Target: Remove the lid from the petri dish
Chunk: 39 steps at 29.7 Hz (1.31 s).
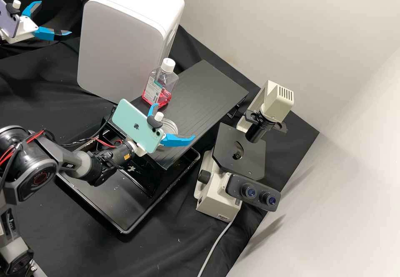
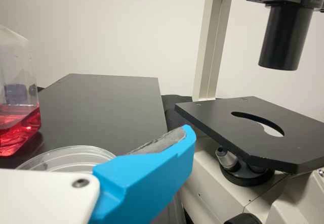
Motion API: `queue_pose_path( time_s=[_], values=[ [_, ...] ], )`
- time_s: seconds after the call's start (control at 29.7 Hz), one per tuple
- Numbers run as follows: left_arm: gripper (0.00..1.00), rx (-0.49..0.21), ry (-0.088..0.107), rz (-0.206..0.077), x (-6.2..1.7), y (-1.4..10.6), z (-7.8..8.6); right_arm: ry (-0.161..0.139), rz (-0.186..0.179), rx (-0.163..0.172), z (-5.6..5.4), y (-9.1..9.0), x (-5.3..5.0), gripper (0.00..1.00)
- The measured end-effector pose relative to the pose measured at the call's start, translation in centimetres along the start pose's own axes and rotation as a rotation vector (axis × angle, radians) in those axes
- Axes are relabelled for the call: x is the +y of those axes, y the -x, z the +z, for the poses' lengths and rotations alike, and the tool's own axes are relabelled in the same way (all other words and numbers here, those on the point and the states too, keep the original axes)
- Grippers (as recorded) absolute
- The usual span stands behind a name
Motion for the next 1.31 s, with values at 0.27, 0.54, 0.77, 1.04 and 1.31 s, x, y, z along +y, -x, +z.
queue_pose_path(
  time_s=[0.27, 0.54, 0.77, 1.04, 1.31],
  values=[
    [1.00, 0.000, 0.000, 0.000, 0.00, 0.0, 0.0, 0.000, 0.000, 0.000, 0.0, 0.0, 0.0, 1.00],
    [1.00, -0.002, 0.012, -0.002, -0.13, 0.0, 0.5, 0.000, 0.000, 0.000, 0.0, 0.0, 0.0, 1.00],
    [1.00, -0.016, 0.067, -0.020, -0.92, -0.6, 2.8, 0.000, 0.000, 0.000, 0.0, 0.0, 0.0, 1.00],
    [1.00, -0.163, 0.070, -0.083, -2.77, -1.2, 7.1, 0.000, -0.002, -0.002, 0.0, 0.0, 0.0, 1.00],
    [1.00, -0.341, 0.114, -0.105, -6.06, -0.2, 9.1, 0.000, -0.002, -0.002, 0.0, 0.0, 0.0, 1.00]
  ],
)
